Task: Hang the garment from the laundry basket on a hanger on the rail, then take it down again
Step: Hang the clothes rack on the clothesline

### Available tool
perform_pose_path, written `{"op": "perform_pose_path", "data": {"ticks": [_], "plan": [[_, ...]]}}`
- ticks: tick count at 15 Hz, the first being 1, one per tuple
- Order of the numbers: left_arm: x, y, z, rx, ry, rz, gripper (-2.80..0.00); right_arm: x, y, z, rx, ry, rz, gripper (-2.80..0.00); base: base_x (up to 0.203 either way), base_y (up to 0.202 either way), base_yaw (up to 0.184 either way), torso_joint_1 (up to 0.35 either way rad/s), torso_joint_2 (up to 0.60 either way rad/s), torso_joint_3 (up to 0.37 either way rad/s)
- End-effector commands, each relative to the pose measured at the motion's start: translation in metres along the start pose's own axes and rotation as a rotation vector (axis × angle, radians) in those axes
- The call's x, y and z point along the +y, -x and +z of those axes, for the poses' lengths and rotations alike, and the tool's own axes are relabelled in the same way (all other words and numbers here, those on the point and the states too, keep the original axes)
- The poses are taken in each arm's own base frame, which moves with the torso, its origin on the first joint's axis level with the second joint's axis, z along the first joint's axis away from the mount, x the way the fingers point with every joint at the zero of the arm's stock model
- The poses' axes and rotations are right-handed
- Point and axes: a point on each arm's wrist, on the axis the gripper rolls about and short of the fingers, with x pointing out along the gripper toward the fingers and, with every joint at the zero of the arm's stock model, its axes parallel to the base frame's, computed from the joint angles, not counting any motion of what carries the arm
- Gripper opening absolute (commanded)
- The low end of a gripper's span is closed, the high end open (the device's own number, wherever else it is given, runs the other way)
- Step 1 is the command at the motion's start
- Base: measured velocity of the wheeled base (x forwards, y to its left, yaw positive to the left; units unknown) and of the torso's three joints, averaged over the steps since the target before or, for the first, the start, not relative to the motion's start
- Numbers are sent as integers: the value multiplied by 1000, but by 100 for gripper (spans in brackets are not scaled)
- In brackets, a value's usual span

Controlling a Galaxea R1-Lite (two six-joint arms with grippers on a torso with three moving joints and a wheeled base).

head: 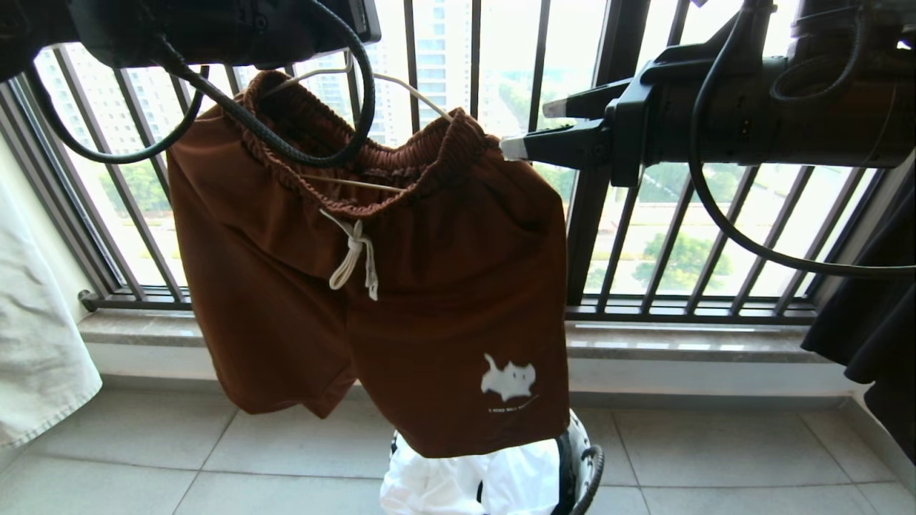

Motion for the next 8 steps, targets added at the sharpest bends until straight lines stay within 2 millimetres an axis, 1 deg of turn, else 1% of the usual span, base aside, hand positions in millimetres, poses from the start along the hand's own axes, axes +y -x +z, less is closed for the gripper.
{"op": "perform_pose_path", "data": {"ticks": [1,2,5,8], "plan": [[1,6,5,-12,19,5,-280,3,10,7,-7,5,-15,-280,0,0,0,0,0,0],[1,8,6,-16,22,8,-280,4,13,7,7,-3,-17,-280,0,0,0,0,0,0],[2,13,4,-1,39,13,-280,8,22,7,31,-101,-46,-280,0,0,0,0,0,0],[3,18,5,-2,52,16,-280,6,22,2,57,-199,-136,-280,0,0,0,0,0,0]]}}
